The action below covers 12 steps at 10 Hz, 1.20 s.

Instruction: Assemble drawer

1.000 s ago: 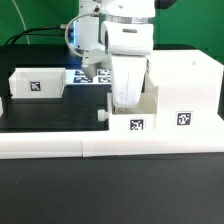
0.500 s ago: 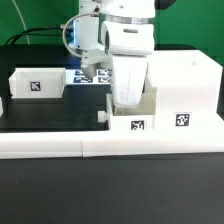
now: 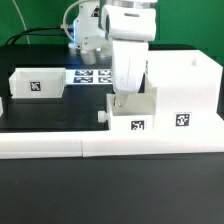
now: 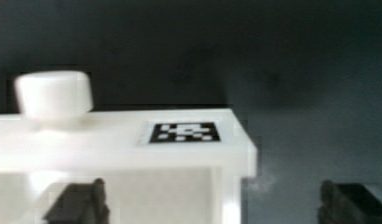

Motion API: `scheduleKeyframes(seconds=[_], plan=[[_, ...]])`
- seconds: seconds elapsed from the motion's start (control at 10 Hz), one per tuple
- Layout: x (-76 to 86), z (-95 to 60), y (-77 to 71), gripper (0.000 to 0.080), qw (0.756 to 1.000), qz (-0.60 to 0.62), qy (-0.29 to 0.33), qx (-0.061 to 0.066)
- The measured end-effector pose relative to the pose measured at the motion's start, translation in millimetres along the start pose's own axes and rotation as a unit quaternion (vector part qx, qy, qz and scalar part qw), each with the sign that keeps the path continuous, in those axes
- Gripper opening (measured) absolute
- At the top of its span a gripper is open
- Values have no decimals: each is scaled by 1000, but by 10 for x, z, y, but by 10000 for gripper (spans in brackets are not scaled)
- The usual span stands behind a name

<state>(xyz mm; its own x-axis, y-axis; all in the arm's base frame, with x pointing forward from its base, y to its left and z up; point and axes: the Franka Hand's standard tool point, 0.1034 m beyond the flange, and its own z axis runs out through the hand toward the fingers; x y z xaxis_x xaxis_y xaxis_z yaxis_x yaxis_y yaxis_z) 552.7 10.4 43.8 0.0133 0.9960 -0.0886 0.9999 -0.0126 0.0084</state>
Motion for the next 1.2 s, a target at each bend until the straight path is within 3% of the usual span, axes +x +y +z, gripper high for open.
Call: scheduleKeyframes(seconds=[0.3,0.6,0.8,1.0,1.2], plan=[[-162,-143,43,646,1000,5,-3,-7],[-553,-152,34,649,1000,-6,-8,-8],[-553,-150,34,649,1000,-4,-7,-7],[-714,22,1,649,999,-39,21,4],[-764,148,-17,649,998,-41,43,10]])
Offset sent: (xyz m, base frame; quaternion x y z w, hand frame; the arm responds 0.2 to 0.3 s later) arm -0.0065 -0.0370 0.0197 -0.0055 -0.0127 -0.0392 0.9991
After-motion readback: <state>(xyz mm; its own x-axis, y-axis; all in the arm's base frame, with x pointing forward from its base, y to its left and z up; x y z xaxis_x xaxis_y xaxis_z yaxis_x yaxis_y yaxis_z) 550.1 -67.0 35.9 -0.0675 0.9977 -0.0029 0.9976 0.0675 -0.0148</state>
